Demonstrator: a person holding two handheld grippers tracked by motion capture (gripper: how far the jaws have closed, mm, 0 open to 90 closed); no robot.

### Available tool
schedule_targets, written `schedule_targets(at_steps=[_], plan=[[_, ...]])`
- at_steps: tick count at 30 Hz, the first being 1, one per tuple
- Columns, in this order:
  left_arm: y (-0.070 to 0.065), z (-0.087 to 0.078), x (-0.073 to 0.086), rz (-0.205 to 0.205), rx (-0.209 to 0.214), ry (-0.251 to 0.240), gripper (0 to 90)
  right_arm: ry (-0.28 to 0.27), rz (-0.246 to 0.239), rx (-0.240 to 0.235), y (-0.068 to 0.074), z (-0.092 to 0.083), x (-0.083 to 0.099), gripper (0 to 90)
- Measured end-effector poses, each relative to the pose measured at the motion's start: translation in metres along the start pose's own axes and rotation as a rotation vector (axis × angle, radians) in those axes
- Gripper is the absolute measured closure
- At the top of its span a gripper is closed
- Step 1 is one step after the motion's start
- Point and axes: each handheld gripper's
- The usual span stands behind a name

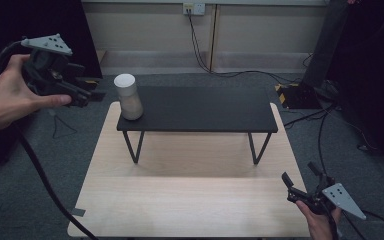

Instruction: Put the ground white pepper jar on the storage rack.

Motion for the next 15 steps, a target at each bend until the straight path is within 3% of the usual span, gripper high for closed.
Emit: schedule_targets(at_steps=[15], plan=[[-0.0080, -0.0101, 0.0078, 0.021, -0.015, 0.016, 3.7, 0.005, -0.002, -0.011, 0.0009, 0.0027, -0.0015, 4.8]])
Point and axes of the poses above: each handheld gripper's, and its own axes: z roughly forward along the jaws, x roughly out of its underside, y roughly to its left, and after that the axes turned 14 degrees about y, right-handed
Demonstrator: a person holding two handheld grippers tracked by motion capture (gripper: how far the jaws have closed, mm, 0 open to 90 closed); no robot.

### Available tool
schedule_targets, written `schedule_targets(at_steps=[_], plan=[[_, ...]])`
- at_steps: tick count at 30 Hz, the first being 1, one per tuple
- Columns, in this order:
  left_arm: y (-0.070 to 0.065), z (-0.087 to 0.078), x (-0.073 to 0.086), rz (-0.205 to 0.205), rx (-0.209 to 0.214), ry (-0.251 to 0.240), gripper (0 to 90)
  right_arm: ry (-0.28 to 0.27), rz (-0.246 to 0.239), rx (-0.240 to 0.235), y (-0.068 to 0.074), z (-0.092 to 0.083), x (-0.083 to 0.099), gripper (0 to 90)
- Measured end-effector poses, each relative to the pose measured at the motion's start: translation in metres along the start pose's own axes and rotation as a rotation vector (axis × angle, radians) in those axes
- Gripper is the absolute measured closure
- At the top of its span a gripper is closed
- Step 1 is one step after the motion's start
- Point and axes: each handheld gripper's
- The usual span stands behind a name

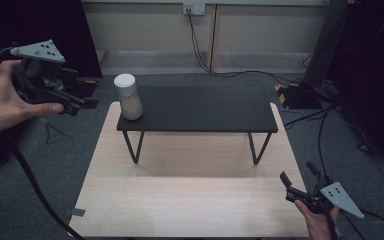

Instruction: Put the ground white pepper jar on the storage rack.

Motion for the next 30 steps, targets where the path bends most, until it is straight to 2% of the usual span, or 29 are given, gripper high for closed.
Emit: schedule_targets(at_steps=[11, 12, 22, 30], plan=[[-0.002, -0.005, 0.009, 0.000, -0.008, 0.005, 3.7, 0.003, 0.000, -0.003, 0.000, 0.001, 0.000, 4.8], [-0.001, -0.005, 0.011, -0.003, 0.001, 0.001, 3.7, 0.003, 0.000, -0.003, 0.000, 0.001, 0.000, 4.8], [-0.001, -0.003, 0.012, 0.007, -0.001, 0.009, 3.8, 0.003, 0.000, -0.003, 0.000, 0.001, 0.000, 4.9], [-0.001, -0.004, 0.015, -0.003, -0.009, -0.006, 3.7, 0.003, -0.002, -0.006, -0.001, 0.002, 0.000, 4.9]])
Point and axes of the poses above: each handheld gripper's, and its own axes: z roughly forward along the jaws, x roughly out of its underside, y roughly to its left, and after that the axes turned 14 degrees about y, right-handed
